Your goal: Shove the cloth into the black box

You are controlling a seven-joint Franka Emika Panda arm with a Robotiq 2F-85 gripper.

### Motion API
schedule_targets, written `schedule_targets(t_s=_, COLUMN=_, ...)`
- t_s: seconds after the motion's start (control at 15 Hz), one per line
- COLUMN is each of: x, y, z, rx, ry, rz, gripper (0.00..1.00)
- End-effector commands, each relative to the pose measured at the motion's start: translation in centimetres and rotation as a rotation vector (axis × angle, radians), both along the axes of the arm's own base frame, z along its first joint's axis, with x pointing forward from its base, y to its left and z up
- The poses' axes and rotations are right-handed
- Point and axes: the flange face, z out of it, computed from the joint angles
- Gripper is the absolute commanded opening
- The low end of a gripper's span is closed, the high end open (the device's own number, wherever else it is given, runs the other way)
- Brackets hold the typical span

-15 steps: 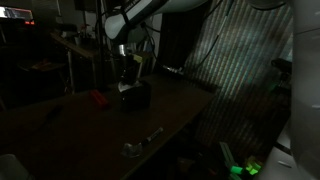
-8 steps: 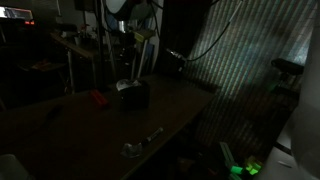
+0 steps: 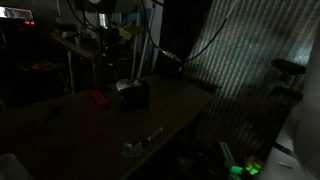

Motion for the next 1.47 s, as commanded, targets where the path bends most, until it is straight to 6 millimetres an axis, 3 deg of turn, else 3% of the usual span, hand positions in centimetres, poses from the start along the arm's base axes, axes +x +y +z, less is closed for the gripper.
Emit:
schedule_targets(t_s=0.0, x=0.9, y=0.8, z=-1.4, rx=0.024, ry=0.011, rz=0.065, gripper=0.0)
schedule_targets(t_s=0.4, x=2.4, y=-1.1, z=-6.3, rx=0.031, ry=0.075, rz=0.108, gripper=0.0)
schedule_targets(t_s=0.67, x=2.9, y=-2.7, z=-7.9, rx=0.03, ry=0.101, rz=0.116, gripper=0.0)
schedule_targets(t_s=0.87, x=3.0, y=-3.5, z=-7.7, rx=0.025, ry=0.1, rz=0.12, gripper=0.0)
schedule_targets(t_s=1.4, x=3.1, y=-4.3, z=-4.7, rx=0.009, ry=0.048, rz=0.116, gripper=0.0)
